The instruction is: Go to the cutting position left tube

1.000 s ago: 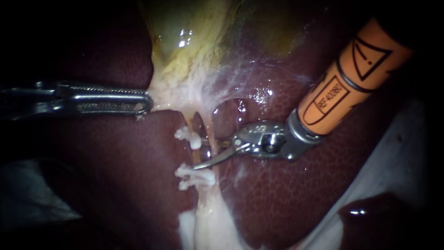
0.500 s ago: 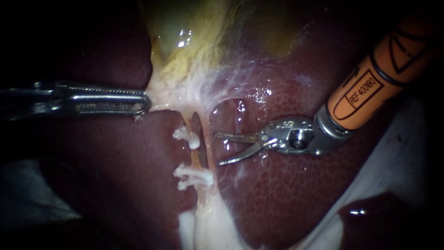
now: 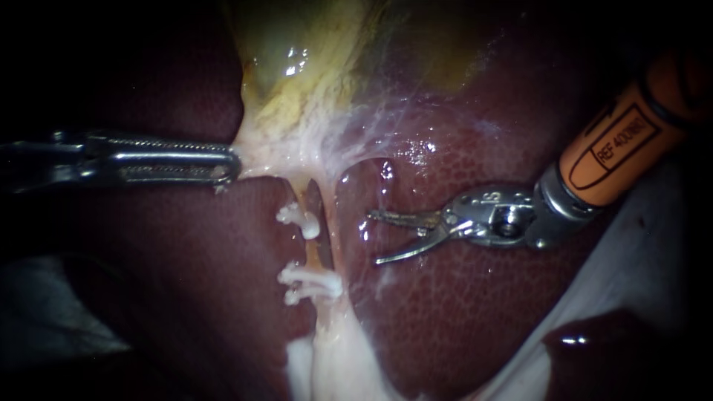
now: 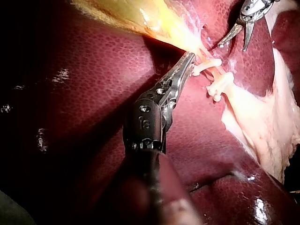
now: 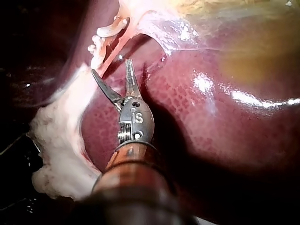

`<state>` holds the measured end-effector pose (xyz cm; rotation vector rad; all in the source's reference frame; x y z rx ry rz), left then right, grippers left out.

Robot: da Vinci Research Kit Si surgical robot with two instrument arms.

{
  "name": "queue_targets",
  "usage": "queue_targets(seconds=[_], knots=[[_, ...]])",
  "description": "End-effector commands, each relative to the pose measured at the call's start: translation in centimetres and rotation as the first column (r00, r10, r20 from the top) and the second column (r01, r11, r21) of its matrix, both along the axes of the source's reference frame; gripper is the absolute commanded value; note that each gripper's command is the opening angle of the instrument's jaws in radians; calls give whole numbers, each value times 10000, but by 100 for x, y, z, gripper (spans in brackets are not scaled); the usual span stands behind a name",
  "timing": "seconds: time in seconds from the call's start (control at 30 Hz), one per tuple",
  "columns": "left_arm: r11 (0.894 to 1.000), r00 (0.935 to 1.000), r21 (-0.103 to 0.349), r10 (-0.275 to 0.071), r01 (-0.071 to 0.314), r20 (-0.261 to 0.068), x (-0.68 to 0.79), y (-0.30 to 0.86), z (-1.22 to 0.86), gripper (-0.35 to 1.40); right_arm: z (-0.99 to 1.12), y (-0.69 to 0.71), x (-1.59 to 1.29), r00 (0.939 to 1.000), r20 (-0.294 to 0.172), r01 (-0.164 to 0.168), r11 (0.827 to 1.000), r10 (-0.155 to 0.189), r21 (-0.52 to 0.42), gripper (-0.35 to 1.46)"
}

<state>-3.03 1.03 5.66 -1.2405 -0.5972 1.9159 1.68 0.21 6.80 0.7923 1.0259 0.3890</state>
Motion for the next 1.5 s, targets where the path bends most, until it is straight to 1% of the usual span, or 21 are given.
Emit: queue_targets(seconds=[0.03,0.17,0.3,0.47,0.63,0.83,1.0,1.1,1.33,1.5], knots=[[10000,10000,0,1,-1,0,0,0,0,-35,-4,-2,2,10000,10,42,10000,-42,81,124],[10000,10000,0,4,-4,2,0,0,1,-35,-16,-10,11,9998,-100,200,9998,-200,84,123],[10000,10000,0,4,-4,2,0,0,1,-35,-24,-15,20,9996,-141,266,9996,-265,106,123],[10000,10000,0,4,-4,2,0,0,1,-35,-26,-20,31,9992,-194,366,9992,-363,139,123],[10000,10000,0,4,-4,2,0,0,1,-35,-24,-23,42,9988,-230,446,9989,-443,161,123],[10000,10000,0,4,-4,2,0,0,0,-35,-14,-30,54,9983,-251,526,9985,-523,117,124],[10000,10000,0,7,-7,4,1,0,0,-35,1,-34,55,9982,-266,534,9986,-533,48,124],[10000,10000,0,8,-8,4,1,0,0,-35,13,-32,52,9982,-208,569,9984,-569,7,124],[10000,10000,0,8,-8,4,1,0,0,-35,38,-20,48,9980,-150,616,9981,-616,-34,124],[10000,10000,0,8,-8,4,1,0,0,-35,49,-18,51,9981,-130,603,9982,-604,-68,124]])
